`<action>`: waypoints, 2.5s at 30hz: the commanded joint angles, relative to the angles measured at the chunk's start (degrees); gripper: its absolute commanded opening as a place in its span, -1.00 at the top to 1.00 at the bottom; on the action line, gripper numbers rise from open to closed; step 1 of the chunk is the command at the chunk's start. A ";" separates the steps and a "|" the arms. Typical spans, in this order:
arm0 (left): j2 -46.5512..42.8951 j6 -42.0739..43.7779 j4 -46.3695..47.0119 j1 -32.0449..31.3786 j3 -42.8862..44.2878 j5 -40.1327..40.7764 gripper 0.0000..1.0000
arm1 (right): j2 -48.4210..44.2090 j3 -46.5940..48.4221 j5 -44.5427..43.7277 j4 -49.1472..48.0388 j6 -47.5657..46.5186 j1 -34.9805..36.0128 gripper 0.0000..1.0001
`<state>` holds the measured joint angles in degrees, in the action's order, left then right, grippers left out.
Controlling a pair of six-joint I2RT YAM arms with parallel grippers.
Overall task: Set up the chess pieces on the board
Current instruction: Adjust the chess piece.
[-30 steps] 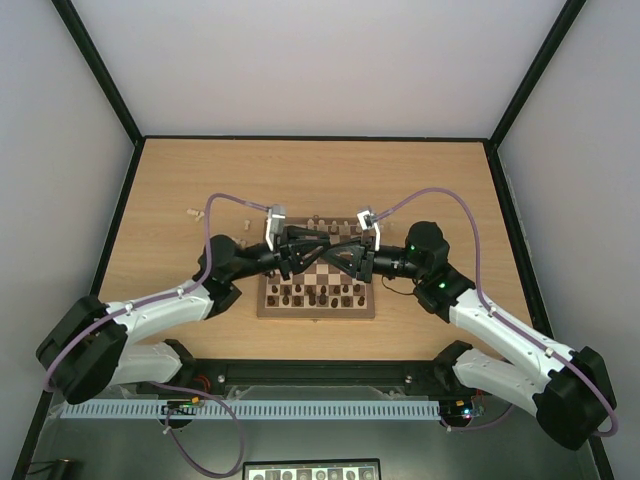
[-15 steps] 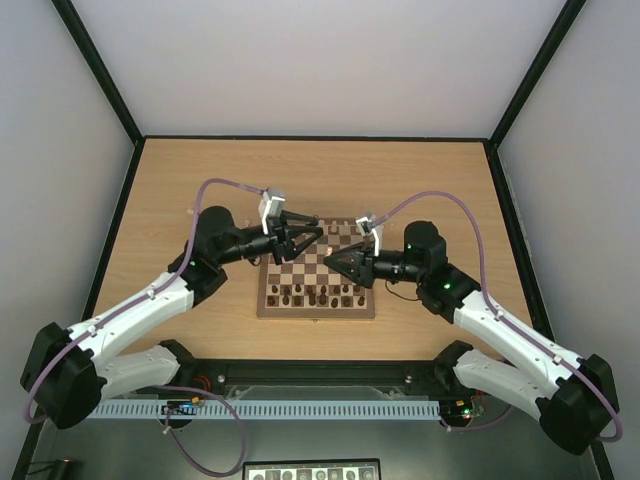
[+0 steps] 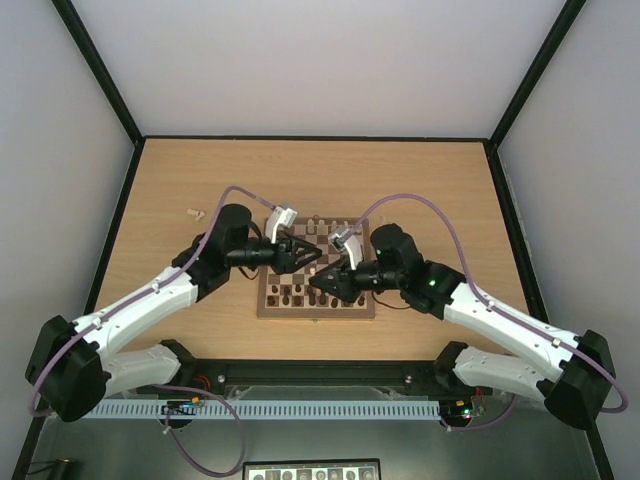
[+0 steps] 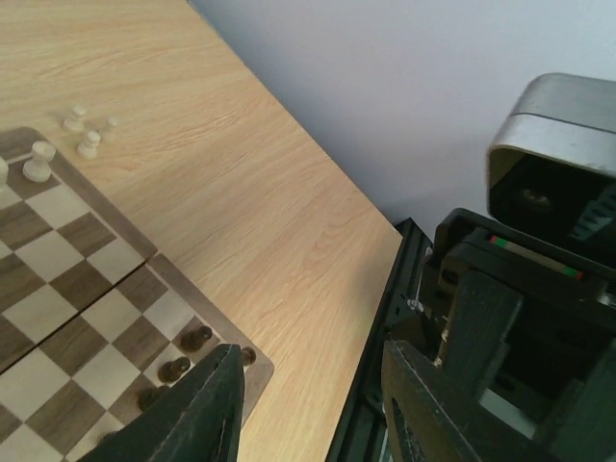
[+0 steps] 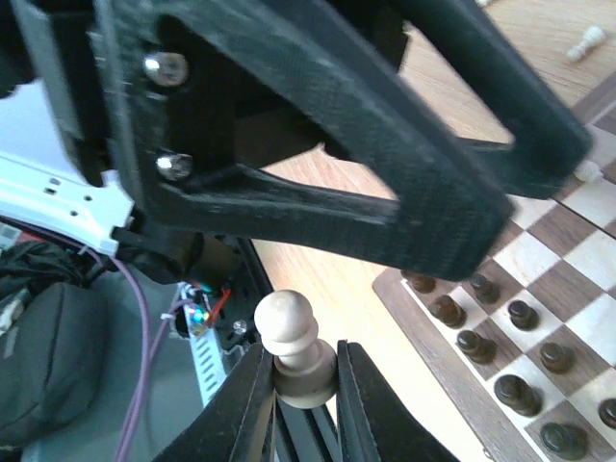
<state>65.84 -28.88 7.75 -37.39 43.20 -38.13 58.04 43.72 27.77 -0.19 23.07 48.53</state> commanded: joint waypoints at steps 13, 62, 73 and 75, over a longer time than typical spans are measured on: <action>-5.89 -0.67 -5.72 0.30 -3.74 -0.89 0.17 | 0.93 3.26 -9.77 7.94 -1.82 0.99 0.85; -1.31 -1.59 -0.47 -2.15 -3.12 -0.46 0.63 | 4.09 3.82 -8.44 6.67 -1.73 1.02 0.87; 0.17 -1.01 -0.58 -2.25 -2.11 3.95 0.93 | 3.68 4.26 -9.37 7.57 -0.95 1.04 0.35; 0.69 -0.24 -1.22 -2.17 -1.55 6.68 0.95 | 3.44 4.59 -10.40 8.67 -0.77 1.01 0.17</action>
<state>65.34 -30.37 7.70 -39.48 39.51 -36.80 62.04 46.33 17.58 6.76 22.09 49.17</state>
